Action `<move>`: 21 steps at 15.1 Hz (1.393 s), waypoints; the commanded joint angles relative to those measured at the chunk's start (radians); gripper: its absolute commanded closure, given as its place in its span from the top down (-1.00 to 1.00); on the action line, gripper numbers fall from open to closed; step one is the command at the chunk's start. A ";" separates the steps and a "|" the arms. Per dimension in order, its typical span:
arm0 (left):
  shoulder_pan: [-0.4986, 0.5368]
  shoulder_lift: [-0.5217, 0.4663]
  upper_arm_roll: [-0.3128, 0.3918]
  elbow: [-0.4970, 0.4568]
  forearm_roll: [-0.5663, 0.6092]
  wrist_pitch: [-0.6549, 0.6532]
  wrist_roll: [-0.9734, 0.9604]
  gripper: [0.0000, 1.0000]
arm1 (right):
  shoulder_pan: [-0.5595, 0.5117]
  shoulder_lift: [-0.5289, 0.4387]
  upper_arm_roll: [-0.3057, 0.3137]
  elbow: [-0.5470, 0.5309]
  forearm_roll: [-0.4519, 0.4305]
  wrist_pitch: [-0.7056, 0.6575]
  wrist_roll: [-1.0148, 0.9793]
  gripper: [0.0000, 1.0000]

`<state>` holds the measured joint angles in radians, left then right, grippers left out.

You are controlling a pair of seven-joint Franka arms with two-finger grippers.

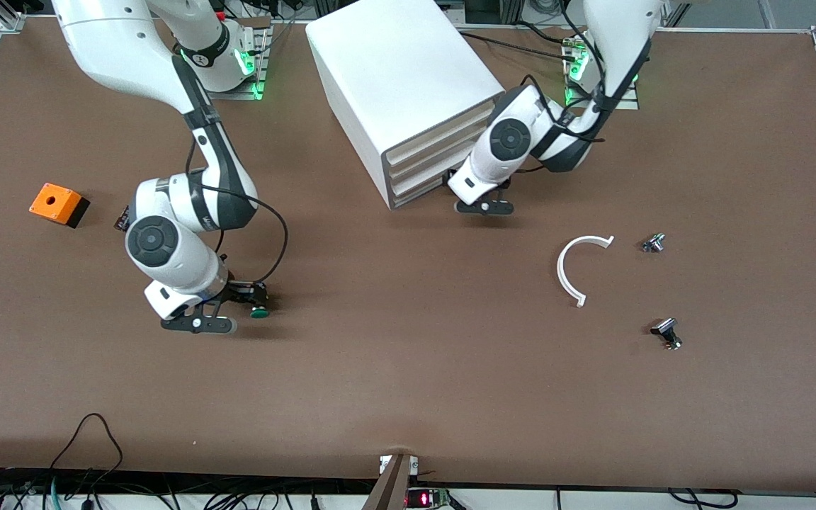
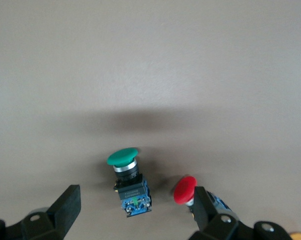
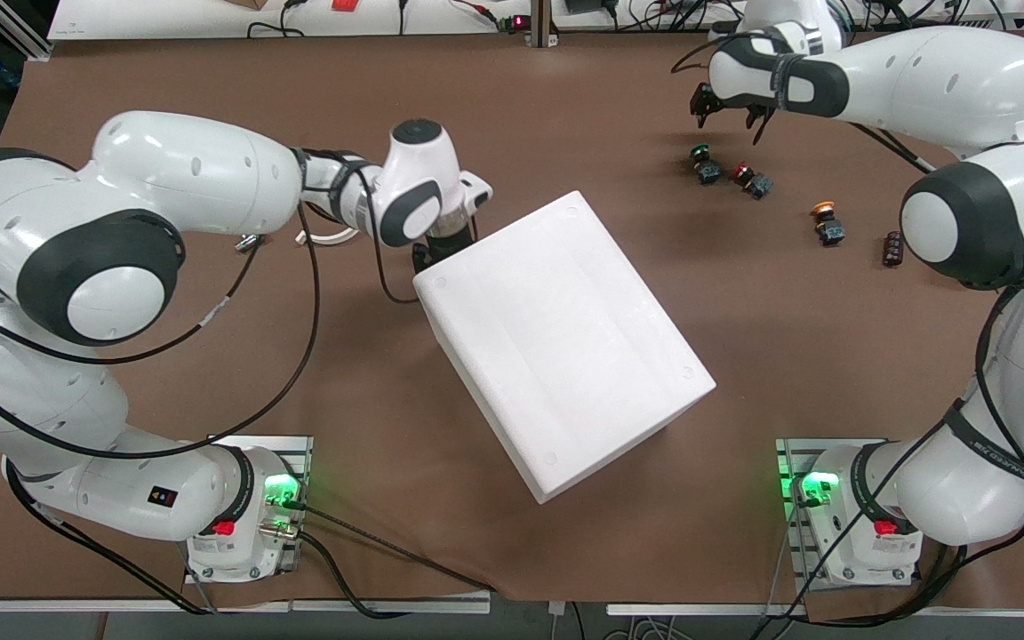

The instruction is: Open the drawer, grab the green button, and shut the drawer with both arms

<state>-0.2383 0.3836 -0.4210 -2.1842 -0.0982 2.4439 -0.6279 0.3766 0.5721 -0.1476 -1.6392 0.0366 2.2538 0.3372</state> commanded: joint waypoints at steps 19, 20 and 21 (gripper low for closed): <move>0.353 -0.399 0.237 0.517 0.124 -0.783 0.461 1.00 | -0.416 -0.350 0.065 0.242 -0.069 -0.614 -0.404 1.00; 0.352 -0.393 0.237 0.518 0.146 -0.783 0.461 1.00 | -0.416 -0.359 0.042 0.242 -0.066 -0.625 -0.440 1.00; 0.353 -0.391 0.237 0.518 0.153 -0.783 0.465 1.00 | -0.416 -0.373 0.025 0.240 -0.060 -0.638 -0.448 1.00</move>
<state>0.1230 -0.0408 -0.1843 -1.6975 0.0133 1.6820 -0.1816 -0.0373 0.2062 -0.0941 -1.4173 -0.0187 1.6535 -0.0511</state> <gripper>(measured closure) 0.000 0.000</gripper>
